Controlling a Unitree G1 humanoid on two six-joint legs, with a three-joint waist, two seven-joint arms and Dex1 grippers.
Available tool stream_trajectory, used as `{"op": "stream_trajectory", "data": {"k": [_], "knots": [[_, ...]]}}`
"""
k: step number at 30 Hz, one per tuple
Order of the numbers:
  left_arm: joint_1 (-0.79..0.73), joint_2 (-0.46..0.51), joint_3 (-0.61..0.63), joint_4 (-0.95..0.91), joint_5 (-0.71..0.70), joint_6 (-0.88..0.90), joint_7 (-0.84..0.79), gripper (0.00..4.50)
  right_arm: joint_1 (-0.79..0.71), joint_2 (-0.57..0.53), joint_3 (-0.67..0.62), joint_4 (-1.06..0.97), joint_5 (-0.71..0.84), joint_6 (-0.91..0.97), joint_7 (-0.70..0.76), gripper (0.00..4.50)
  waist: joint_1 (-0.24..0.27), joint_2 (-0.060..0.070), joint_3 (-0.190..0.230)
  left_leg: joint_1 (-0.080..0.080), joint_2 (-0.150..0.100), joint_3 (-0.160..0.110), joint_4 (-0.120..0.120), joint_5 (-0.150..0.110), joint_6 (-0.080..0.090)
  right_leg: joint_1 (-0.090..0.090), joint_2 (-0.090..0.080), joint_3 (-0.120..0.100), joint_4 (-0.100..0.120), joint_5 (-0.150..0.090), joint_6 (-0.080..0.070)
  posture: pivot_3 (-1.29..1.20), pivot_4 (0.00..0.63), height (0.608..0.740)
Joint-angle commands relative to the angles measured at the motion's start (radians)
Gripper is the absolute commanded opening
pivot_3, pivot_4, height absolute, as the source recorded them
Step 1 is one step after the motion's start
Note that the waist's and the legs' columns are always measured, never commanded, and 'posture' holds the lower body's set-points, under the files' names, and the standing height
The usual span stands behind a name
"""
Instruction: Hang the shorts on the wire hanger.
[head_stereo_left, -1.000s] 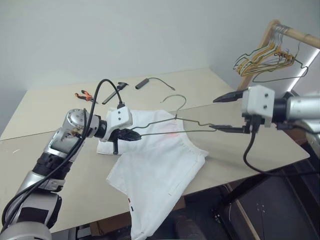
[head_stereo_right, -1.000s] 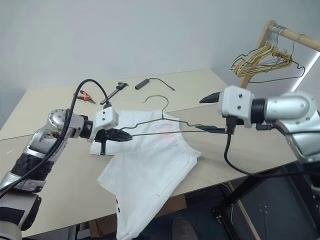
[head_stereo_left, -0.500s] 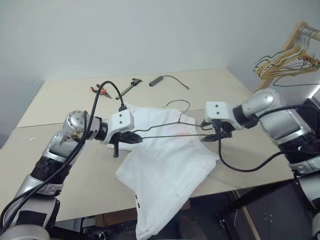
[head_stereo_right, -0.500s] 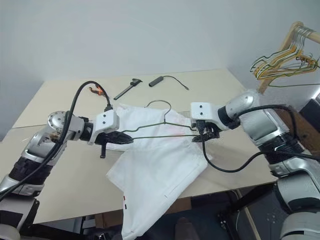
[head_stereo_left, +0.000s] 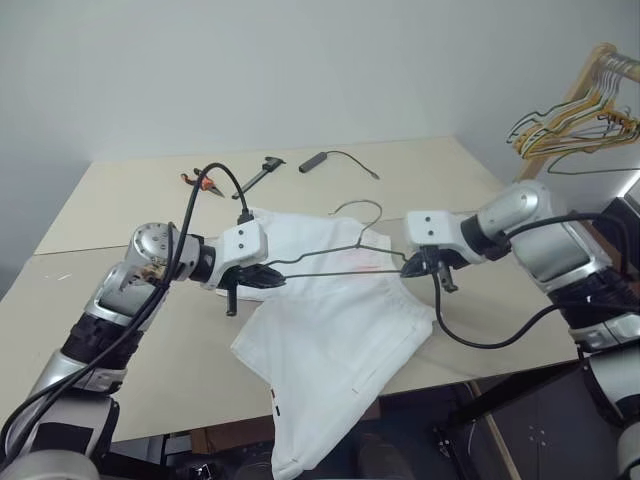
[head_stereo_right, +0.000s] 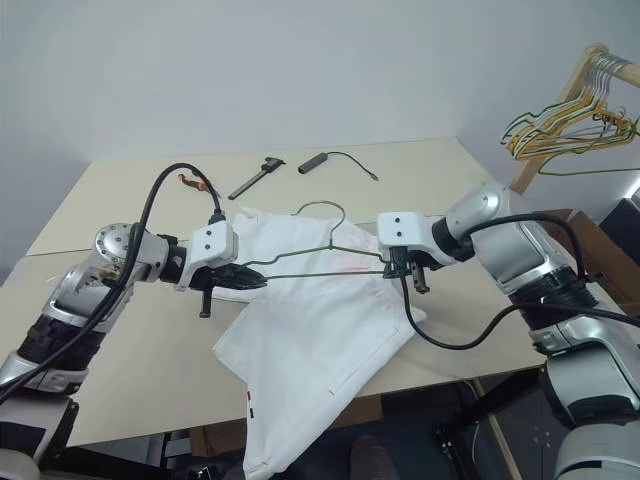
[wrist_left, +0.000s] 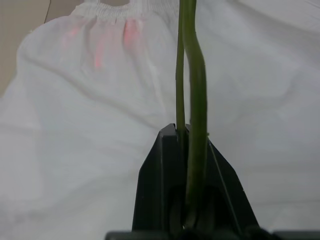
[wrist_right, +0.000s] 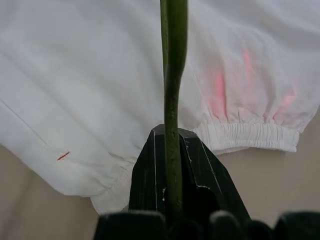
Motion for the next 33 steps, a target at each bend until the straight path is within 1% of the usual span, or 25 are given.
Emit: {"op": "stream_trajectory", "data": {"k": [1, 5, 7, 9, 11, 12, 14, 15, 17, 20, 23, 26, 29, 33], "knots": [[0.005, -0.015, 0.082, 0.034, -0.073, -0.095, -0.029, 1.09, 0.048, -0.050, -0.104, -0.067, 0.045, 0.055, -0.001, 0.00, 0.000, 0.000, 0.000, 0.000, 0.000, 0.000, 0.000, 0.000, 0.000, 0.000, 0.000, 0.000, 0.000, 0.000, 0.000, -0.12, 0.000, 0.740], [0.008, 0.001, 0.149, 0.113, -0.122, -0.098, -0.050, 2.39, 0.208, -0.137, -0.213, -0.175, 0.115, 0.159, -0.013, 0.00, 0.010, 0.000, 0.000, -0.001, 0.000, -0.001, 0.000, 0.000, 0.000, 0.000, 0.000, -0.002, -0.002, 0.000, 0.000, -0.13, 0.000, 0.740], [0.004, 0.025, 0.192, 0.141, -0.147, -0.082, -0.054, 3.06, 0.303, -0.179, -0.277, -0.205, 0.143, 0.242, -0.042, 0.00, 0.011, 0.000, 0.000, -0.001, 0.000, -0.001, 0.001, 0.000, 0.000, 0.001, -0.001, -0.002, -0.002, 0.000, 0.000, -0.13, 0.000, 0.740], [0.013, 0.051, 0.238, 0.140, -0.183, -0.060, -0.066, 3.72, 0.394, -0.202, -0.356, -0.208, 0.182, 0.368, -0.086, 0.00, 0.011, 0.000, 0.000, 0.000, 0.000, -0.001, 0.001, 0.000, 0.000, 0.002, 0.000, -0.002, -0.002, 0.000, 0.000, -0.13, 0.000, 0.740], [0.030, 0.063, 0.267, 0.120, -0.215, -0.043, -0.073, 4.36, 0.448, -0.207, -0.413, -0.213, 0.220, 0.461, -0.120, 0.00, 0.006, 0.000, 0.000, 0.001, 0.001, 0.000, 0.001, 0.000, 0.000, 0.002, 0.000, -0.001, -0.002, 0.000, 0.000, -0.13, 0.000, 0.740], [0.043, 0.066, 0.283, 0.097, -0.240, -0.025, -0.078, 4.47, 0.469, -0.205, -0.443, -0.204, 0.238, 0.510, -0.140, 0.00, 0.003, 0.001, -0.001, 0.001, 0.001, 0.000, 0.001, 0.000, 0.000, 0.002, 0.000, -0.001, -0.002, 0.000, 0.000, -0.13, 0.000, 0.740], [0.097, 0.053, 0.321, 0.004, -0.287, -0.030, -0.066, 4.47, 0.492, -0.187, -0.504, -0.146, 0.272, 0.638, -0.195, 0.00, 0.000, 0.001, -0.001, 0.002, 0.001, 0.000, 0.001, 0.000, 0.000, 0.003, 0.000, 0.000, -0.002, 0.001, 0.000, -0.13, 0.000, 0.740], [0.119, 0.061, 0.325, -0.040, -0.310, -0.009, -0.076, 4.47, 0.492, -0.189, -0.509, -0.118, 0.283, 0.708, -0.214, 0.00, 0.001, 0.001, -0.001, 0.002, 0.001, 0.000, 0.000, 0.000, 0.000, 0.003, 0.000, 0.000, -0.002, 0.001, 0.000, -0.13, 0.000, 0.740], [0.146, 0.079, 0.326, -0.090, -0.343, 0.021, -0.103, 4.47, 0.481, -0.194, -0.498, -0.073, 0.300, 0.801, -0.236, 0.00, 0.001, 0.001, -0.001, 0.002, 0.001, 0.000, 0.000, -0.001, 0.001, 0.004, 0.000, 0.000, -0.002, 0.001, 0.001, -0.13, 0.000, 0.740], [0.177, 0.097, 0.321, -0.150, -0.371, 0.042, -0.119, 4.47, 0.454, -0.186, -0.462, 0.028, 0.337, 0.882, -0.218, 0.00, 0.001, 0.001, -0.001, 0.002, 0.001, 0.000, 0.000, -0.001, 0.001, 0.003, 0.000, 0.000, -0.003, 0.001, 0.000, -0.12, 0.000, 0.740], [0.188, 0.102, 0.318, -0.174, -0.377, 0.049, -0.110, 4.47, 0.423, -0.193, -0.403, 0.054, 0.367, 0.908, -0.185, 0.00, -0.003, 0.003, -0.002, 0.003, 0.000, 0.001, 0.000, -0.001, 0.001, 0.004, 0.000, 0.001, -0.004, 0.001, 0.000, -0.12, 0.000, 0.740], [0.201, 0.101, 0.319, -0.198, -0.382, 0.059, -0.102, 4.47, 0.400, -0.213, -0.342, 0.071, 0.398, 0.900, -0.121, 0.00, -0.004, 0.003, -0.002, 0.003, 0.000, 0.001, 0.000, -0.001, 0.001, 0.004, 0.002, 0.001, -0.004, 0.001, 0.001, -0.10, 0.000, 0.740], [0.224, 0.104, 0.325, -0.229, -0.394, 0.066, -0.091, 4.47, 0.419, -0.248, -0.305, 0.054, 0.430, 0.854, -0.041, 0.00, 0.001, 0.003, -0.002, 0.003, 0.000, 0.001, 0.000, -0.001, 0.001, 0.004, 0.002, 0.001, -0.005, 0.001, 0.001, -0.09, 0.000, 0.740], [0.251, 0.111, 0.336, -0.257, -0.412, 0.075, -0.083, 4.47, 0.429, -0.282, -0.270, 0.045, 0.453, 0.815, 0.025, 0.00, 0.008, 0.003, -0.002, 0.002, 0.000, 0.001, 0.000, -0.001, 0.001, 0.004, 0.001, 0.001, -0.005, 0.001, 0.001, -0.08, 0.000, 0.740]]}}
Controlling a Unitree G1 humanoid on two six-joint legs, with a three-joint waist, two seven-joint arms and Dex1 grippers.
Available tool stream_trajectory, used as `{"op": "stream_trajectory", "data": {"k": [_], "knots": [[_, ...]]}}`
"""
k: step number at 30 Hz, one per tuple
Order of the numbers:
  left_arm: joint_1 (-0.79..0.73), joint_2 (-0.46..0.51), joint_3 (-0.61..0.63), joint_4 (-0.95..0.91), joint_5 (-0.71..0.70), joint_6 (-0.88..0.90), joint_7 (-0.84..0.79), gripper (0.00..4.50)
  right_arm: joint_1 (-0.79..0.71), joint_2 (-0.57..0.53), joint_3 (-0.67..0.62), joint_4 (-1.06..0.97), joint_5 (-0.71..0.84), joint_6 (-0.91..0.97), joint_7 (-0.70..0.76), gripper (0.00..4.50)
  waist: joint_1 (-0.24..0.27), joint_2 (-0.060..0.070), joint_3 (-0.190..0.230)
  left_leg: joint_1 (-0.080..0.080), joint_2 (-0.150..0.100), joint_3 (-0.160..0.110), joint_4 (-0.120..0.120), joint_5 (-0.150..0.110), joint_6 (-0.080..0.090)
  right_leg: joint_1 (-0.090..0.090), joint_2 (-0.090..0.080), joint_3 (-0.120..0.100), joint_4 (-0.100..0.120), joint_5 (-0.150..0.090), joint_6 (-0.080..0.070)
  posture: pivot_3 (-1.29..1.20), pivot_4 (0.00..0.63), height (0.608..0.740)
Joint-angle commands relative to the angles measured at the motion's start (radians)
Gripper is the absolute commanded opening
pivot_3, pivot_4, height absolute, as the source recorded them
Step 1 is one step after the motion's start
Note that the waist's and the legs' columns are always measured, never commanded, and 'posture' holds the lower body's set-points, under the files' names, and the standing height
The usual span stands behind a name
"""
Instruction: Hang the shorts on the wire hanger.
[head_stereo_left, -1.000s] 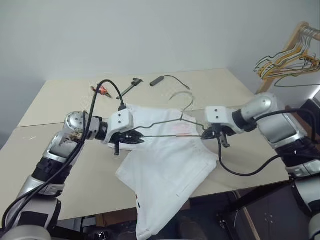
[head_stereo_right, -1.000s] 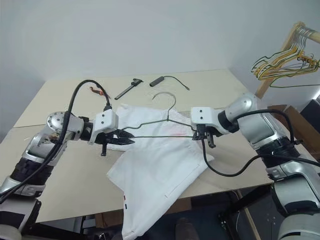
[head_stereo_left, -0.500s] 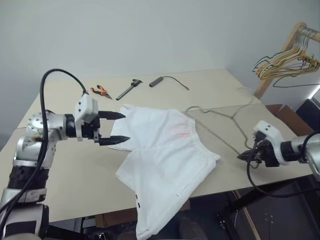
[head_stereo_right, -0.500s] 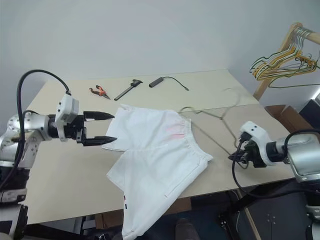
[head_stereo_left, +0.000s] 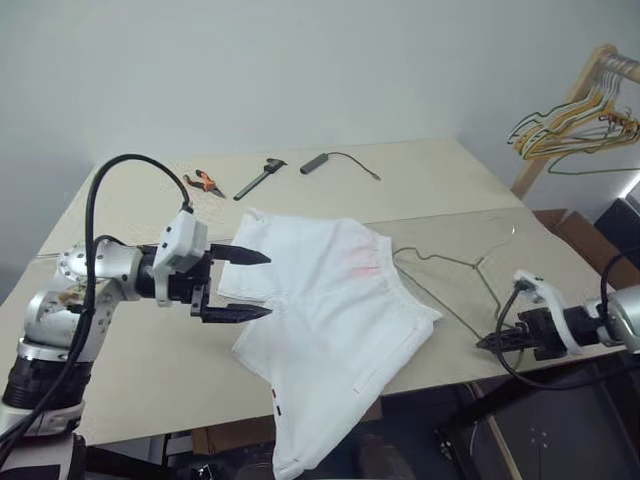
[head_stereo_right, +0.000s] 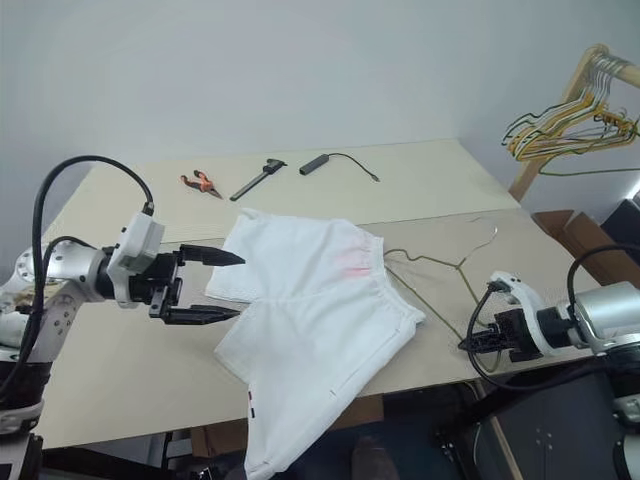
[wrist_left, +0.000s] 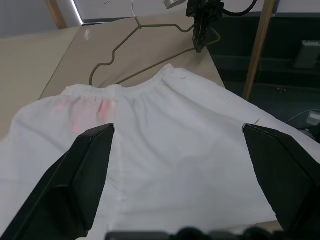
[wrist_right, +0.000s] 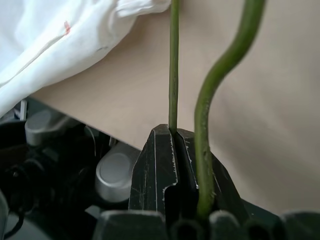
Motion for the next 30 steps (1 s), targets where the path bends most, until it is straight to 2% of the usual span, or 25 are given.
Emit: {"op": "stream_trajectory", "data": {"k": [1, 7, 12, 21, 26, 30], "knots": [[0.005, 0.024, 0.039, -0.045, -0.029, 0.004, 0.010, 4.47, -0.003, -0.036, 0.013, -0.026, 0.029, -0.042, 0.070, 0.00, 0.006, 0.000, 0.000, 0.000, 0.000, 0.000, 0.000, 0.000, 0.000, 0.000, 0.000, 0.000, 0.000, 0.000, 0.000, -0.08, 0.000, 0.740], [0.031, 0.032, 0.045, -0.069, -0.036, 0.002, 0.016, 4.47, 0.089, -0.117, 0.019, -0.137, 0.086, -0.057, 0.157, 0.00, 0.023, 0.000, 0.000, 0.001, 0.000, 0.000, 0.000, 0.000, 0.000, 0.000, 0.001, 0.000, 0.000, 0.000, 0.000, -0.06, 0.000, 0.740], [0.058, 0.049, 0.052, -0.079, -0.044, -0.005, 0.003, 4.47, 0.162, -0.146, 0.005, -0.220, 0.126, -0.051, 0.149, 0.00, 0.039, 0.000, 0.000, 0.001, 0.001, 0.001, 0.000, 0.000, 0.000, 0.000, 0.000, 0.000, 0.000, 0.000, 0.000, -0.06, 0.000, 0.740], [0.039, 0.053, 0.027, -0.065, -0.032, -0.028, -0.010, 4.47, -0.125, 0.051, 0.125, 0.111, -0.005, -0.066, 0.036, 0.00, 0.049, 0.000, 0.000, 0.004, 0.000, 0.005, 0.001, 0.000, 0.000, 0.001, 0.003, 0.001, 0.000, 0.001, -0.002, -0.04, 0.000, 0.740], [0.045, 0.057, 0.024, -0.076, -0.031, -0.032, -0.007, 4.47, -0.184, 0.077, 0.226, 0.152, -0.050, -0.127, 0.126, 0.00, 0.054, 0.000, 0.000, 0.000, 0.000, 0.004, 0.001, 0.000, 0.000, -0.001, 0.003, 0.001, -0.001, 0.001, -0.002, -0.04, 0.000, 0.740], [0.066, 0.065, 0.038, -0.093, -0.036, -0.033, 0.002, 4.47, -0.254, 0.130, 0.264, 0.283, -0.099, -0.127, 0.124, 0.00, 0.058, 0.000, 0.000, 0.000, 0.000, 0.004, 0.001, 0.000, 0.000, -0.002, 0.003, 0.001, -0.001, 0.001, -0.002, 0.01, 0.000, 0.740]]}}
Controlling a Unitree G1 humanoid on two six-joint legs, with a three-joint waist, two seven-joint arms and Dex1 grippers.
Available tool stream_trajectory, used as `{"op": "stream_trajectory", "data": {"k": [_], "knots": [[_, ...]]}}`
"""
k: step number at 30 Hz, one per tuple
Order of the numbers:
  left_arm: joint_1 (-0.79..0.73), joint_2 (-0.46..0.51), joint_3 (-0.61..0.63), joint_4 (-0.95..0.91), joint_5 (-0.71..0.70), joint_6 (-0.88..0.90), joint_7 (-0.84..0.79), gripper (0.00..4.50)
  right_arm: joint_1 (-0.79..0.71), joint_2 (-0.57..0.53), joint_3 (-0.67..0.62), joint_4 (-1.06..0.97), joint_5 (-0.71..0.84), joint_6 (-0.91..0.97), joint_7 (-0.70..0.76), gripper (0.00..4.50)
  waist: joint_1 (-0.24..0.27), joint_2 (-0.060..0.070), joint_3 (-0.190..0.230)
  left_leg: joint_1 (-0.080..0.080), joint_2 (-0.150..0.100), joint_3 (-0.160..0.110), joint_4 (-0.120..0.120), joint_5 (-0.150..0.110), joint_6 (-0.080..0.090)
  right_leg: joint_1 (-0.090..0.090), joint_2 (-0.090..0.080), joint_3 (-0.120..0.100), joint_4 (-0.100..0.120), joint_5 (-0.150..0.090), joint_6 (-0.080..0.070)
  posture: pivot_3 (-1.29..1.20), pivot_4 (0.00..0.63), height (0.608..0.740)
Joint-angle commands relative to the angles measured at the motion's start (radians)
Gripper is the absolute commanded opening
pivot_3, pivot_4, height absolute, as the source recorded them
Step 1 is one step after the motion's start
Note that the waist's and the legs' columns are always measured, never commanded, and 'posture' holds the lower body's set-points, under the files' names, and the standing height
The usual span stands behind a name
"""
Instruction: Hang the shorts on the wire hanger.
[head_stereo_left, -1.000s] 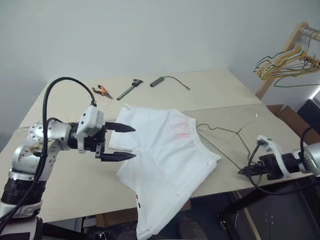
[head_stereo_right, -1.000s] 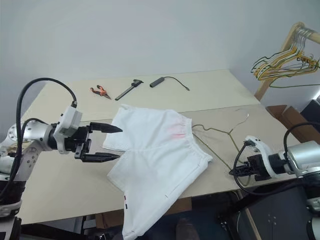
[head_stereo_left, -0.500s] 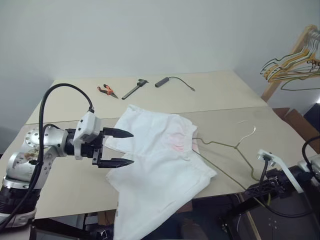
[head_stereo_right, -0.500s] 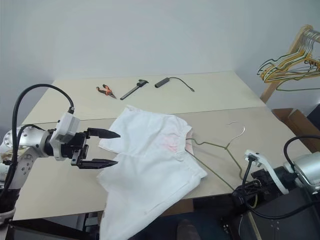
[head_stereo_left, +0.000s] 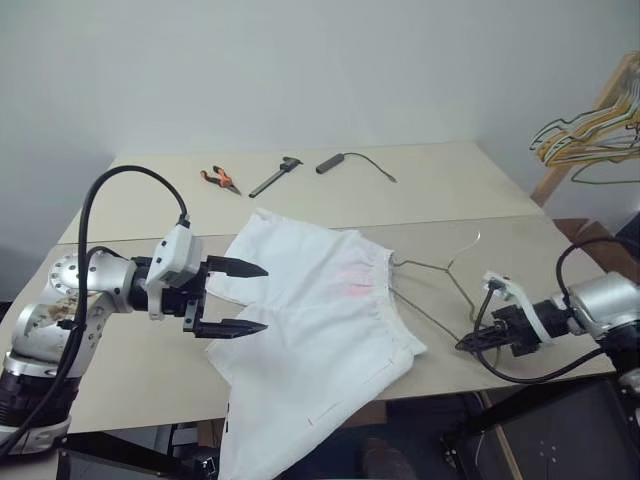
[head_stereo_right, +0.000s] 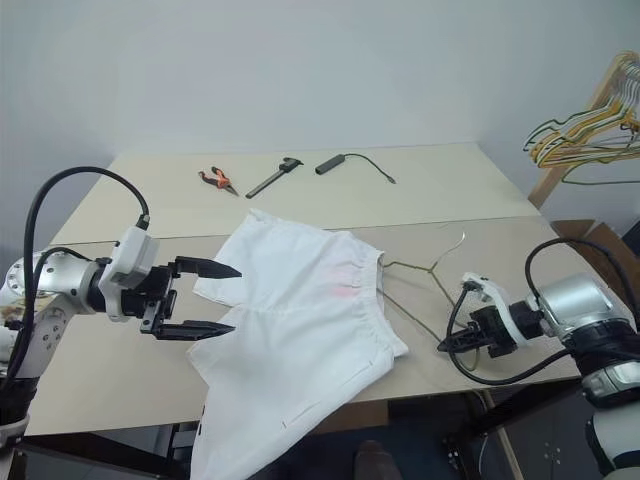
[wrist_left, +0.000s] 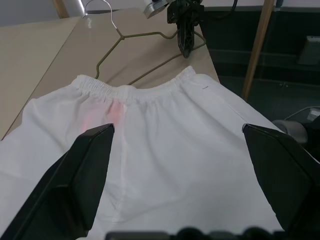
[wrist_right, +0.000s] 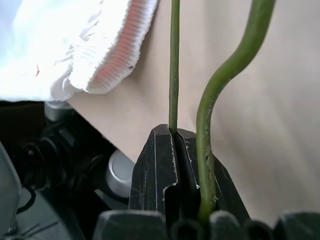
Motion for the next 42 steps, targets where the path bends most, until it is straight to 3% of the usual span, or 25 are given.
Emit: {"op": "stream_trajectory", "data": {"k": [1, 5, 12, 18, 26, 33, 36, 42], "knots": [[0.006, 0.017, 0.023, -0.040, -0.009, -0.009, 0.006, 4.47, -0.069, 0.033, 0.011, 0.108, -0.049, -0.022, 0.009, 0.00, 0.001, 0.000, 0.000, 0.000, 0.000, 0.000, 0.000, 0.000, 0.000, 0.000, 0.000, 0.000, 0.000, 0.000, 0.000, 0.01, 0.000, 0.740], [0.025, 0.026, 0.032, -0.050, -0.012, -0.012, 0.006, 4.47, -0.117, 0.043, 0.033, 0.105, -0.036, -0.030, 0.114, 0.00, 0.012, 0.000, 0.000, 0.002, 0.000, 0.000, 0.000, 0.000, 0.000, 0.001, 0.000, 0.000, 0.001, 0.000, 0.000, 0.02, 0.000, 0.740], [0.027, 0.026, 0.031, -0.056, -0.009, -0.018, 0.013, 4.47, -0.194, 0.097, 0.106, 0.180, -0.026, -0.058, 0.144, 0.00, 0.024, 0.000, 0.000, 0.001, 0.000, -0.001, 0.000, 0.000, 0.000, 0.001, 0.000, -0.001, 0.000, 0.000, 0.000, 0.03, 0.000, 0.740], [0.038, 0.027, 0.036, -0.067, -0.009, -0.021, 0.020, 4.47, -0.259, 0.183, 0.123, 0.358, -0.107, -0.111, 0.143, 0.00, 0.032, 0.000, 0.000, 0.001, 0.000, 0.000, 0.000, 0.000, 0.000, 0.001, 0.001, -0.001, 0.001, 0.001, -0.001, 0.04, 0.000, 0.740], [0.044, 0.027, 0.039, -0.077, -0.007, -0.026, 0.028, 4.47, -0.317, 0.294, 0.105, 0.580, -0.203, -0.174, 0.129, 0.00, 0.039, 0.000, 0.000, 0.001, 0.000, 0.000, 0.000, 0.000, -0.001, 0.001, 0.001, -0.001, 0.001, 0.001, -0.001, 0.06, 0.000, 0.740], [0.048, 0.032, 0.046, -0.077, -0.006, -0.030, 0.026, 4.47, -0.376, 0.295, 0.007, 0.644, -0.219, -0.212, 0.091, 0.00, 0.042, 0.000, 0.000, 0.001, 0.000, 0.000, 0.000, 0.000, -0.001, 0.000, 0.001, -0.001, 0.001, 0.001, -0.001, 0.05, 0.000, 0.740], [0.043, 0.029, 0.044, -0.074, -0.005, -0.030, 0.029, 4.47, -0.386, 0.279, -0.055, 0.599, -0.227, -0.248, 0.021, 0.00, 0.041, 0.000, 0.000, 0.001, 0.000, 0.000, -0.001, 0.000, -0.001, 0.000, 0.001, -0.001, 0.001, 0.001, -0.001, 0.04, 0.000, 0.740], [0.005, 0.030, 0.034, -0.028, 0.012, -0.054, 0.017, 4.47, -0.267, 0.179, -0.126, 0.131, -0.257, -0.314, -0.112, 0.00, 0.042, 0.001, 0.000, -0.001, 0.000, 0.000, -0.001, 0.000, -0.001, -0.001, 0.000, -0.001, 0.001, 0.001, -0.001, -0.01, 0.000, 0.740]]}}
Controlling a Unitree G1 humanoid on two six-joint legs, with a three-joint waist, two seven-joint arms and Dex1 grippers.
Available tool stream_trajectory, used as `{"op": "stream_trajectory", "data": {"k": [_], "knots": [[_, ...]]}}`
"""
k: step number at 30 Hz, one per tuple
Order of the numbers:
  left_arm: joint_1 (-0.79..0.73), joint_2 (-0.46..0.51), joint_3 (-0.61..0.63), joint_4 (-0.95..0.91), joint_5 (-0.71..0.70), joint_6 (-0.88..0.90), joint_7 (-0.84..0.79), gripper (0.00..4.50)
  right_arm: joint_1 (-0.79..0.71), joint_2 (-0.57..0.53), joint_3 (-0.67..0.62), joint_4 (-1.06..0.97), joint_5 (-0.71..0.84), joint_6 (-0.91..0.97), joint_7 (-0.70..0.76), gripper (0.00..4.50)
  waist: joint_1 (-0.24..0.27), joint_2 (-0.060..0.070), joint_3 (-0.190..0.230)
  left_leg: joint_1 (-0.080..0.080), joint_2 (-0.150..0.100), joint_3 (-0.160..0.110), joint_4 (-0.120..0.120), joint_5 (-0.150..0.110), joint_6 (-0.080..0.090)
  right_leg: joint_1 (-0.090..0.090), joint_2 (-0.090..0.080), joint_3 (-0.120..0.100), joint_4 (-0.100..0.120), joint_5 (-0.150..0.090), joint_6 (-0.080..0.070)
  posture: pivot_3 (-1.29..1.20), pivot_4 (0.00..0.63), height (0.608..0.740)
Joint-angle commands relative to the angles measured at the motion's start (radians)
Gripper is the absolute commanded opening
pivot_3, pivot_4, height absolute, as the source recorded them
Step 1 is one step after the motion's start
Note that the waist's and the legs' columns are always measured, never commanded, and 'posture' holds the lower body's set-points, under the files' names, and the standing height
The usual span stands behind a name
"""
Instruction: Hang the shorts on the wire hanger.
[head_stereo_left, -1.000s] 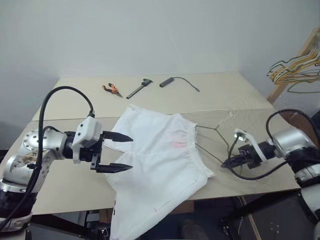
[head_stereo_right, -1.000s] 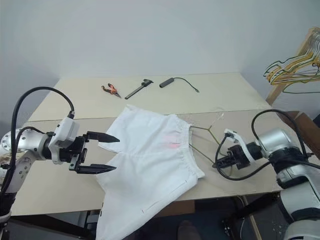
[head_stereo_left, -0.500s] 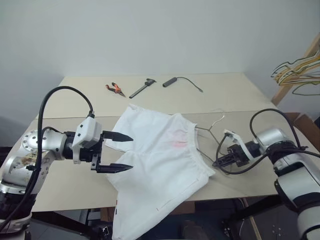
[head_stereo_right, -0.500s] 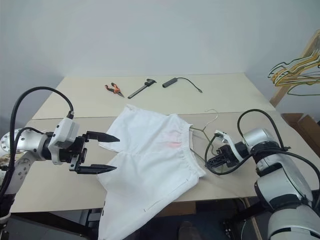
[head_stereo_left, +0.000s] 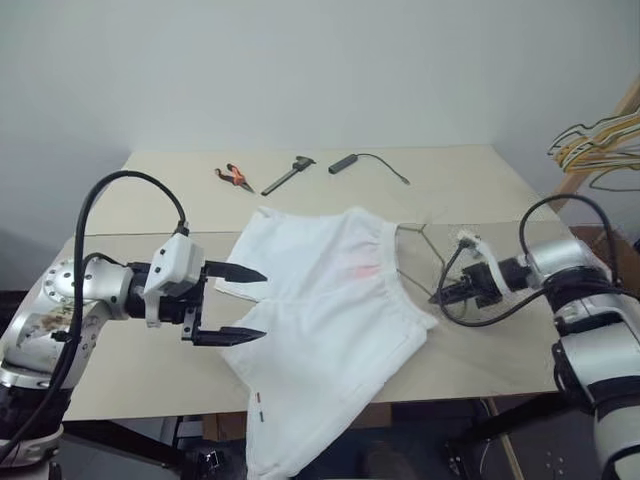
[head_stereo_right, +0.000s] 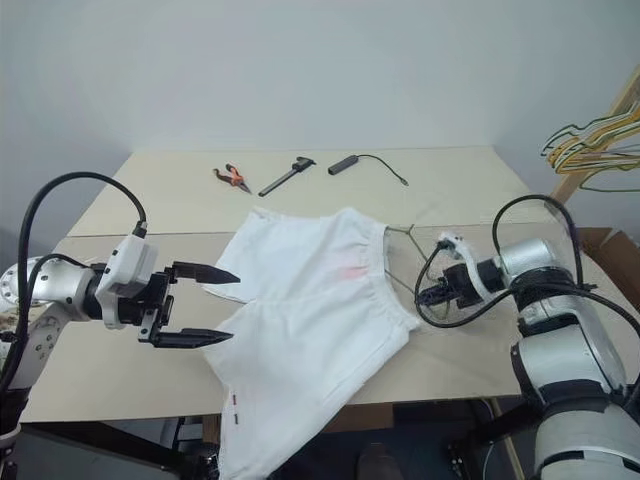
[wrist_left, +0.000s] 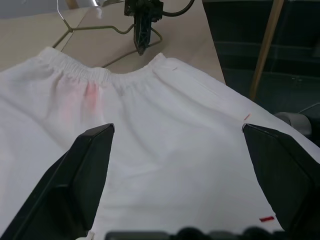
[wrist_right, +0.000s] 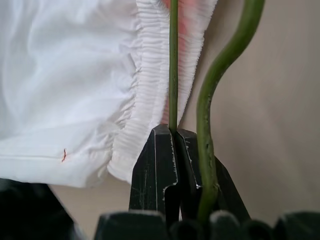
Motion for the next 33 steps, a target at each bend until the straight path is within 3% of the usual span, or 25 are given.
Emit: {"op": "stream_trajectory", "data": {"k": [1, 6, 12, 21, 33], "knots": [[-0.051, 0.012, 0.017, 0.029, 0.013, -0.038, -0.005, 4.47, 0.035, -0.044, -0.060, -0.252, -0.018, -0.033, -0.089, 0.00, -0.001, 0.000, 0.000, 0.000, 0.000, 0.000, 0.000, 0.000, 0.000, 0.000, 0.000, 0.000, 0.000, 0.000, 0.000, -0.01, 0.000, 0.740], [-0.215, 0.025, 0.002, 0.209, 0.101, -0.153, -0.026, 4.47, 0.072, -0.076, -0.058, -0.600, -0.097, -0.083, -0.216, 0.00, -0.007, 0.000, 0.000, 0.000, 0.000, 0.002, 0.000, 0.000, -0.001, 0.000, 0.000, 0.000, 0.000, 0.000, 0.000, -0.05, 0.000, 0.740], [-0.511, 0.029, -0.043, 0.513, 0.218, -0.335, -0.090, 4.47, 0.057, -0.066, -0.018, -0.851, -0.111, -0.027, -0.239, 0.00, -0.026, 0.000, 0.000, -0.002, 0.000, 0.007, 0.001, 0.000, -0.001, 0.000, 0.001, -0.001, -0.001, 0.000, 0.000, -0.06, 0.000, 0.740], [-0.798, -0.071, -0.204, 0.927, 0.424, -0.691, -0.225, 4.47, 0.016, -0.083, 0.058, -0.954, -0.124, -0.018, -0.206, 0.00, -0.037, 0.000, 0.000, -0.002, 0.000, 0.010, 0.003, 0.000, 0.000, 0.000, 0.001, -0.002, 0.000, 0.000, 0.000, -0.08, 0.000, 0.740], [-0.938, -0.240, -0.361, 1.223, 0.582, -0.818, -0.247, 4.47, 0.009, -0.105, 0.045, -1.025, -0.098, 0.021, -0.177, 0.00, -0.063, 0.000, 0.000, -0.009, 0.001, 0.010, 0.008, -0.002, 0.003, -0.005, 0.001, -0.002, 0.000, 0.000, 0.001, -0.12, 0.000, 0.740]]}}
